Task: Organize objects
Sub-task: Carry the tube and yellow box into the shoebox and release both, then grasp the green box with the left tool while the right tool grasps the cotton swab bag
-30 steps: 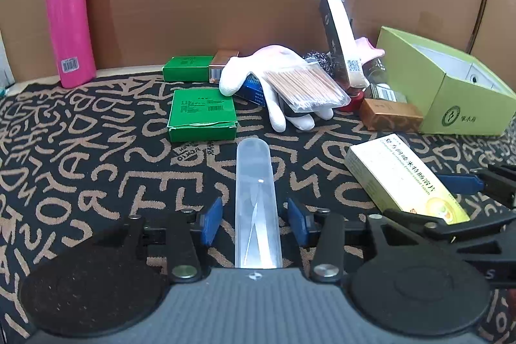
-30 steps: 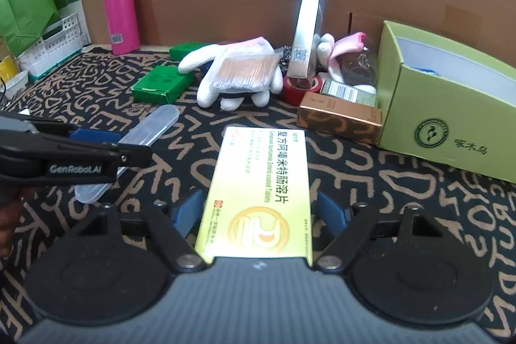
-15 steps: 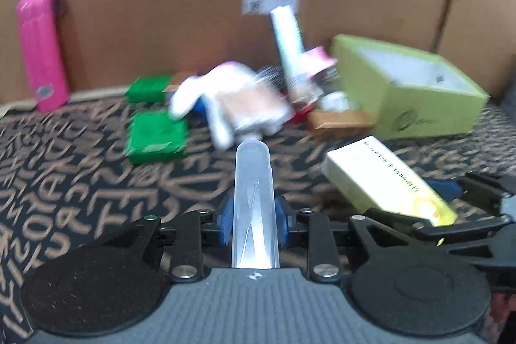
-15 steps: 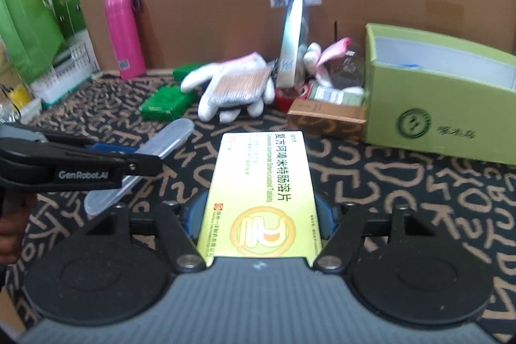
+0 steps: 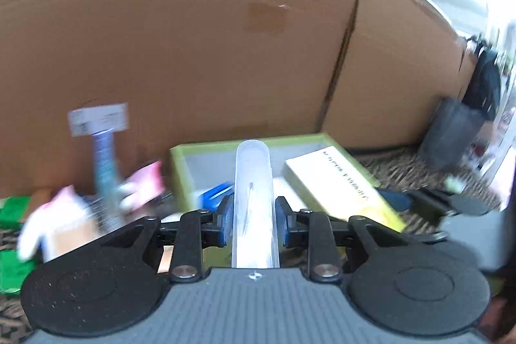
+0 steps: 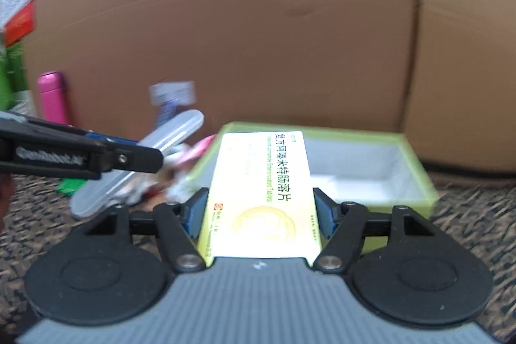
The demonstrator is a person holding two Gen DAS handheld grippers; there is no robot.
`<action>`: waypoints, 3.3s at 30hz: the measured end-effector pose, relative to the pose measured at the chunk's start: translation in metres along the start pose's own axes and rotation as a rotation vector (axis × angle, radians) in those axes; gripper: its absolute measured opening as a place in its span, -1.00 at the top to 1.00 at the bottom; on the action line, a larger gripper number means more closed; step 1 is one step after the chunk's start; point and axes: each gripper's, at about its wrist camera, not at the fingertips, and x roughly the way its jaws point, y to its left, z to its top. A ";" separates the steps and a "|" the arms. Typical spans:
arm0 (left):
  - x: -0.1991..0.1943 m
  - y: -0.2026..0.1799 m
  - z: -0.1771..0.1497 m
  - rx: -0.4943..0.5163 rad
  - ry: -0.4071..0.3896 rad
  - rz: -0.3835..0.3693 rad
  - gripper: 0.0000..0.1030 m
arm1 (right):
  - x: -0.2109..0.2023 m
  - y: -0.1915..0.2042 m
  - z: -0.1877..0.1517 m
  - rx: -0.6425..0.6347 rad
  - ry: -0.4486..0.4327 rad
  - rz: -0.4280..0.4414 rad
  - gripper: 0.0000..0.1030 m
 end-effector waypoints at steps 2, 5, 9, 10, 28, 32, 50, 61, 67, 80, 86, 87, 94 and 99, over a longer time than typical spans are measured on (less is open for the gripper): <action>0.020 -0.012 0.013 -0.020 0.000 -0.017 0.44 | 0.015 -0.018 0.008 -0.003 0.014 -0.042 -0.28; 0.054 -0.023 0.027 -0.031 0.023 0.005 0.44 | 0.041 -0.041 0.018 0.015 0.047 -0.074 -0.28; 0.095 -0.020 0.032 -0.104 0.053 0.013 0.44 | 0.067 -0.061 0.023 0.024 0.061 -0.121 -0.28; 0.103 -0.021 0.031 -0.097 0.053 0.020 0.44 | 0.072 -0.066 0.023 0.037 0.062 -0.122 -0.28; 0.181 -0.015 0.011 -0.076 0.149 0.072 -0.55 | 0.140 -0.089 -0.006 -0.022 0.115 -0.140 -0.66; 0.166 -0.012 0.012 -0.054 0.102 0.061 -0.56 | 0.128 -0.098 -0.007 -0.019 0.061 -0.076 -1.00; 0.024 0.032 -0.041 -0.121 0.027 0.109 -0.57 | 0.014 -0.030 -0.016 0.089 -0.080 0.142 -1.00; -0.063 0.094 -0.111 -0.130 0.019 0.250 -0.57 | 0.002 0.065 -0.059 0.092 0.008 0.250 -1.00; -0.077 0.132 -0.133 -0.154 0.039 0.303 -0.57 | 0.017 0.119 -0.072 0.031 0.064 0.277 -1.00; -0.075 0.222 -0.137 -0.258 0.050 0.433 -0.57 | 0.082 0.199 -0.044 -0.078 0.082 0.246 -0.60; -0.061 0.241 -0.129 -0.255 0.048 0.444 -0.57 | 0.127 0.222 -0.026 -0.097 0.093 0.218 -0.39; -0.057 0.243 -0.127 -0.255 0.050 0.442 -0.57 | 0.134 0.224 -0.025 -0.092 0.104 0.214 -0.37; -0.020 0.251 -0.110 -0.234 0.069 0.437 -0.57 | 0.144 0.218 -0.030 -0.041 0.144 0.228 0.34; -0.001 0.254 -0.100 -0.207 0.063 0.431 -0.52 | 0.123 0.207 -0.035 -0.050 0.165 0.266 0.51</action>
